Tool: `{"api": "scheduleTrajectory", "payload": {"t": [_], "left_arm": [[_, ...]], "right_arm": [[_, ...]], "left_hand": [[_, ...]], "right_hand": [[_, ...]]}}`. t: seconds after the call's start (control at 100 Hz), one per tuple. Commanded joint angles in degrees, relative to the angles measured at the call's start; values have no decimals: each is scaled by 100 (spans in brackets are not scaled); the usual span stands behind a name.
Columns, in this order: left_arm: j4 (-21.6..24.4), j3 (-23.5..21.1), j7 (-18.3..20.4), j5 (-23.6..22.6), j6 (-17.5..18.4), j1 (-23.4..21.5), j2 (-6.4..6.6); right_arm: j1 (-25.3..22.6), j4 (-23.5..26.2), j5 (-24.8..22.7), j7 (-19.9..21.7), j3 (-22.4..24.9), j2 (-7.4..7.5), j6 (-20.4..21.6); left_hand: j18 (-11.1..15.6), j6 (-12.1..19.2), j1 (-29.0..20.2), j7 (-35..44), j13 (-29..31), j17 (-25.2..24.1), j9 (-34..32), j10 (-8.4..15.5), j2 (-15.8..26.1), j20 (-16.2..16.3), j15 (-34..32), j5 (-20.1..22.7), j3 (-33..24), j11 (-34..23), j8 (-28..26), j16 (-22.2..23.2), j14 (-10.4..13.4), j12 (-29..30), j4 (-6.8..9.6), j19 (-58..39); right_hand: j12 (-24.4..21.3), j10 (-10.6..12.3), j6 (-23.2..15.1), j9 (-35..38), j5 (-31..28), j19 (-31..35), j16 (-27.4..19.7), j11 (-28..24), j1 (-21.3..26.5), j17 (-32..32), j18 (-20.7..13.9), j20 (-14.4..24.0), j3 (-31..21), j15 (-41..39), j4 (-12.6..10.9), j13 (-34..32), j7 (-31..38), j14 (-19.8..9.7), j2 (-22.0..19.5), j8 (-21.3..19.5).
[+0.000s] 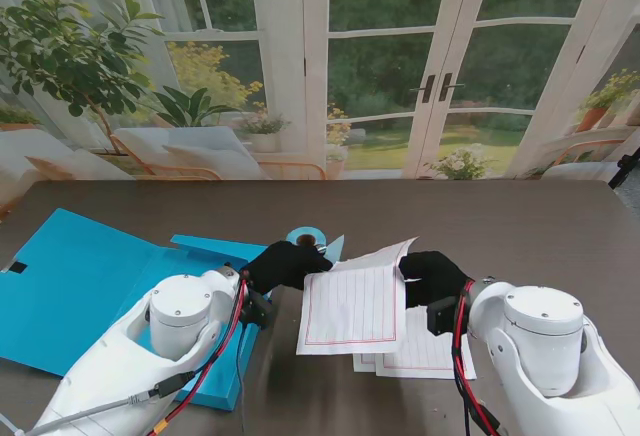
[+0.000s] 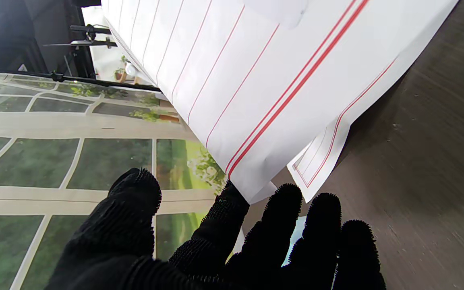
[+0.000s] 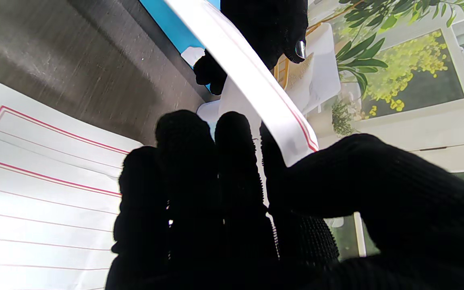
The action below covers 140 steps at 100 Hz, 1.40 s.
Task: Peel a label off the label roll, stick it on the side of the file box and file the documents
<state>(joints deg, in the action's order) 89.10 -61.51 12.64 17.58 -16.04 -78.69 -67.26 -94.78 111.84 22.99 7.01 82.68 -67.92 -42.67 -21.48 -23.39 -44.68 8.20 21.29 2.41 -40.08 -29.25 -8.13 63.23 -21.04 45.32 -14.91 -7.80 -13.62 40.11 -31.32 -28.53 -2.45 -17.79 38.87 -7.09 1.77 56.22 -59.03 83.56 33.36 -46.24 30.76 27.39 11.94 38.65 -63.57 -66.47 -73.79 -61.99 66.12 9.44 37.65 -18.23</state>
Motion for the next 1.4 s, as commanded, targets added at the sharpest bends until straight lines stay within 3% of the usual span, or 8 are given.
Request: {"api": "scheduleTrajectory", "payload": {"t": [0.0,0.14,0.34,0.55,0.71,1.08,1.25,1.39], "left_arm": [[46,-6,63,-70,-59,-47,-38],[204,-156,-24,-248,-149,-194,-12],[536,-472,-168,-511,-311,-483,30],[744,-590,-46,-674,-731,-615,94],[678,-526,222,-476,-969,-526,125],[304,-41,576,-32,-1268,-50,94],[170,58,581,213,-1193,52,37],[84,32,368,532,-899,12,-65]], "right_arm": [[-54,61,5,95,-14,-6,17],[-35,80,15,114,21,-1,12],[-10,124,32,121,49,0,-2],[33,164,67,73,13,-16,-12],[38,235,117,49,-14,-24,-37],[90,235,271,-37,-89,-60,-7],[87,236,350,-48,-98,-68,17],[36,240,407,-42,-95,-67,56]], "left_hand": [[119,-55,35,-8,-15,8,-180,-65,-32,165,-222,90,-118,-72,-40,68,-241,-106,-53,-157],[86,-28,44,-213,-41,36,-152,-76,3,215,-332,-248,-89,-56,46,5,-268,-119,-59,-155],[-100,86,79,-312,94,221,-218,-124,33,276,-504,-372,-13,-63,141,-62,-357,-124,-49,-187],[-419,-154,131,30,414,539,-572,-262,48,336,-708,160,33,-129,4,-115,-569,-119,-36,-240],[-452,-280,161,223,465,583,-656,-318,108,382,-770,437,91,-134,-137,-147,-620,-113,-46,-246],[-393,-448,194,253,393,533,-601,-342,312,470,-785,546,453,-116,-250,-180,-630,-108,-48,-232],[-309,-403,79,223,323,471,-539,-313,365,498,-762,517,633,-104,-266,-187,-587,-107,-28,-213],[-210,-309,-84,182,230,364,-457,-260,326,490,-696,481,686,-81,-263,-210,-502,-98,-9,-164]], "right_hand": [[91,-21,-43,111,-166,327,-30,-103,115,614,36,-67,-93,-115,-208,-174,7,52,204,-117],[93,-34,-42,99,-169,328,-31,-102,116,605,41,-65,-97,-120,-209,-175,2,60,194,-124],[95,-47,-41,99,-169,326,-29,-101,119,588,51,-62,-102,-124,-212,-161,-5,75,197,-130],[95,-59,-22,88,-165,333,-26,-97,120,578,53,-56,-105,-131,-214,-160,-5,86,193,-140],[95,-59,-21,80,-167,338,-27,-95,123,583,52,-52,-109,-135,-217,-161,-10,82,195,-143],[97,-70,-3,87,-165,344,-31,-91,137,588,54,-46,-116,-146,-229,-174,-17,94,215,-154],[98,-78,-11,86,-166,344,-32,-87,142,587,54,-44,-119,-151,-234,-182,-19,93,218,-163],[100,-69,-11,88,-167,345,-31,-88,139,590,52,-43,-117,-157,-232,-188,-21,100,215,-166]]}}
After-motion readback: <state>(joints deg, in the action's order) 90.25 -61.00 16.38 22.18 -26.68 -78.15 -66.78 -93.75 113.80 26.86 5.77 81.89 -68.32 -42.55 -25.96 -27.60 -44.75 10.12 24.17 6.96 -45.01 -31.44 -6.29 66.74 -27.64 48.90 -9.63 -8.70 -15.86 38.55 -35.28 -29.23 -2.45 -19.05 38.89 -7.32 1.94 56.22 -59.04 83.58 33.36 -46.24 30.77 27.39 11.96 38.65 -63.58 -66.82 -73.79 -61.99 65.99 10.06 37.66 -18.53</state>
